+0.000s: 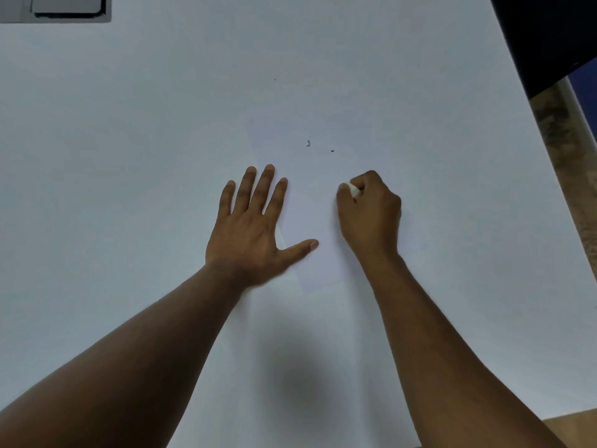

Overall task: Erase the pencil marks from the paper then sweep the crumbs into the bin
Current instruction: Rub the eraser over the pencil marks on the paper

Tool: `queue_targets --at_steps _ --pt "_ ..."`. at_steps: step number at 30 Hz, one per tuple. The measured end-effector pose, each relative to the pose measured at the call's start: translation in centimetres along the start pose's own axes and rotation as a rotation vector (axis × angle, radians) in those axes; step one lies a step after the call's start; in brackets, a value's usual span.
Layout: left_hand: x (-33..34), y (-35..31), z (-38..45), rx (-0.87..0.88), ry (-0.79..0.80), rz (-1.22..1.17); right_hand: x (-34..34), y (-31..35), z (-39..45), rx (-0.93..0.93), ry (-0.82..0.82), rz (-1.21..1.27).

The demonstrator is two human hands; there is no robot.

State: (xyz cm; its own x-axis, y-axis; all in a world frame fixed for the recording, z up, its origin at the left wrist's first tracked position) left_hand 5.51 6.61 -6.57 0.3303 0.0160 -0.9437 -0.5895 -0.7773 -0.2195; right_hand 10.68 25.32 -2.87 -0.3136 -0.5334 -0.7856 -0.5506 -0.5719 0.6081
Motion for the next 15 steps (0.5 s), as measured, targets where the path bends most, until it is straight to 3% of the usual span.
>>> queue_targets --at_steps 11,15 --pt "-0.1 -0.1 0.3 0.042 0.01 -0.008 3.0 2.8 -1.7 -0.067 0.069 -0.078" --pt "-1.2 -0.8 2.6 0.195 -0.023 -0.019 3.0 2.5 -1.6 -0.038 0.087 -0.031"
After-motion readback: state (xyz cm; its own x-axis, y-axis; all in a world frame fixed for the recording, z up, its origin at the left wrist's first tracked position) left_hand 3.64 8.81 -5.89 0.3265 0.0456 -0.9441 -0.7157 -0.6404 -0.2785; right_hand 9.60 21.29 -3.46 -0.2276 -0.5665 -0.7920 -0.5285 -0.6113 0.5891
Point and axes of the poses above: each hand's wrist, its own z-axis towards the middle knuckle, its own x-axis out of the palm, y = z × x, the point moved 6 cm from there along z, towards the middle knuckle, and after that the axes turned 7 degrees about y, right-handed, at the moved point
